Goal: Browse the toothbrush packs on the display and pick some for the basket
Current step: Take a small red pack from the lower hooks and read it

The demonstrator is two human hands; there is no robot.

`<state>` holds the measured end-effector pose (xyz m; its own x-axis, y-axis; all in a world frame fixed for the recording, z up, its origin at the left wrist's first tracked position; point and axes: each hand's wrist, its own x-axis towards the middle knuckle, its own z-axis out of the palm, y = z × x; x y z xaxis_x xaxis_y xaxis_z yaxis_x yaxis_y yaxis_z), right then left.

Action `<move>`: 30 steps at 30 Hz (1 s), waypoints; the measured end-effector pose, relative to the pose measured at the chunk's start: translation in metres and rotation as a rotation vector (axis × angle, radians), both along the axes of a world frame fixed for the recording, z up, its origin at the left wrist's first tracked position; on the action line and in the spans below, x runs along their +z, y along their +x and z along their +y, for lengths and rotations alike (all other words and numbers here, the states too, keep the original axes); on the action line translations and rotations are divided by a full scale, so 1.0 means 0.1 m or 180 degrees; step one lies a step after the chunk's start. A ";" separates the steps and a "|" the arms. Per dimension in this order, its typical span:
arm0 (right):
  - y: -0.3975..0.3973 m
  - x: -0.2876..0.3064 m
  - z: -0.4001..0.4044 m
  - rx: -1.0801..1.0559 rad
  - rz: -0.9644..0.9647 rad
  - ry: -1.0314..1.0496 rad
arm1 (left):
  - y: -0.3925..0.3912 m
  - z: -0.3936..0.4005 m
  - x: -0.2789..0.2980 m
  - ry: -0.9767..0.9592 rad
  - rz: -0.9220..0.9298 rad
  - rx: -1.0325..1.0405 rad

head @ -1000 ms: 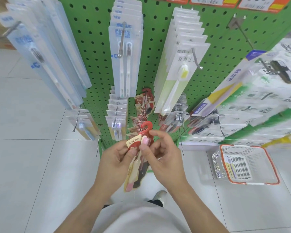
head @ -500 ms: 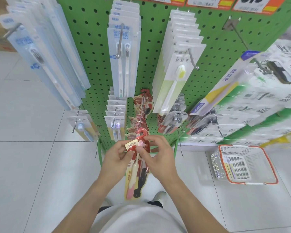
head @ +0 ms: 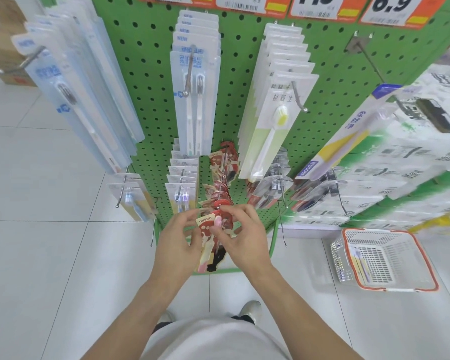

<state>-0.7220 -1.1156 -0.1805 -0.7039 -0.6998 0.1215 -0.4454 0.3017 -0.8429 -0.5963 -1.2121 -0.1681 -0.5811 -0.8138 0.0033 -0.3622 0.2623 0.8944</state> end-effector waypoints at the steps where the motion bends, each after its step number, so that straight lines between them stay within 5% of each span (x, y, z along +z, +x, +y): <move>1: 0.00 0.00 -0.01 -0.0008 0.0046 -0.0001 | -0.01 0.00 0.02 -0.0059 -0.0015 -0.0016; 6: 0.02 -0.03 -0.05 -0.0114 0.0115 0.0071 | -0.03 0.02 0.08 -0.0576 -0.0168 -0.0247; 19: 0.00 -0.16 -0.06 -0.0057 0.0766 0.0430 | -0.25 -0.02 0.00 -0.0611 -0.0480 -0.0935; 30: 0.04 -0.18 -0.07 -0.0104 0.0716 0.0370 | -0.29 -0.01 0.05 -0.0745 -0.0377 -0.0626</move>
<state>-0.7184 -1.1227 -0.1990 -0.6908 -0.6955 0.1976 -0.6062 0.4082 -0.6826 -0.6252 -1.2133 -0.1635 -0.7345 -0.6711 0.1001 -0.3822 0.5311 0.7563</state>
